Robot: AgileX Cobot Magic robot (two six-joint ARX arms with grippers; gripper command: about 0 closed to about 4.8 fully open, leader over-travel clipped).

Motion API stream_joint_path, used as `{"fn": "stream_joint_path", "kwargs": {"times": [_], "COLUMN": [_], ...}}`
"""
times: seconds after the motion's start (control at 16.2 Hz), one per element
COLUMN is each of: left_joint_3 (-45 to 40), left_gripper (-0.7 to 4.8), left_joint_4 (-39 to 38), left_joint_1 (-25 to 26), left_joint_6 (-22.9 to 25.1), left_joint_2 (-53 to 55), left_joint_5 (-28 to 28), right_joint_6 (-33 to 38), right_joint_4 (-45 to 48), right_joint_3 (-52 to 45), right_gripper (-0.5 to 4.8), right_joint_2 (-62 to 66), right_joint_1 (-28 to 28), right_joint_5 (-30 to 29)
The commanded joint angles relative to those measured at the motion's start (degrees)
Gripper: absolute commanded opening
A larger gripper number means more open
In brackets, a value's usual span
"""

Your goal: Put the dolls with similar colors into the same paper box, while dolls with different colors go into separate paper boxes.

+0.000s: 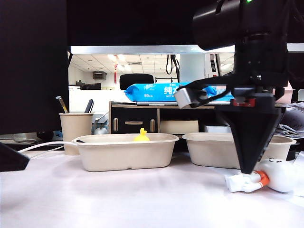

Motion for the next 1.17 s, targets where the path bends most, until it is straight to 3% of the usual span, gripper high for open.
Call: {"fn": "stream_joint_path", "kwargs": {"times": [0.06,0.37,0.49,1.17], "left_joint_3": [0.04,0.04,0.04,0.04], "left_gripper": [-0.05,-0.05,-0.05,-0.05], "left_joint_4": [0.74,0.74,0.74,0.74], "left_joint_1": [-0.07,-0.07,-0.07,-0.07], "left_joint_6": [-0.11,-0.13,-0.11,-0.13], "left_joint_2": [-0.02,-0.02,-0.04,-0.02], "left_joint_5": [0.02,0.02,0.0,0.02], "right_joint_6": [-0.48,-0.59,-0.59,-0.57], "right_joint_4": [-0.55,-2.51,-2.86,-2.78], "right_joint_3": [0.02,-0.87,-0.98,-3.26], "right_gripper": [3.49,3.37,2.39,2.26], "right_joint_2": [0.48,1.51,1.51,4.35], "right_joint_1": [0.04,0.04,0.04,0.07], "right_joint_5": [-0.28,-0.02,0.0,0.15]}}
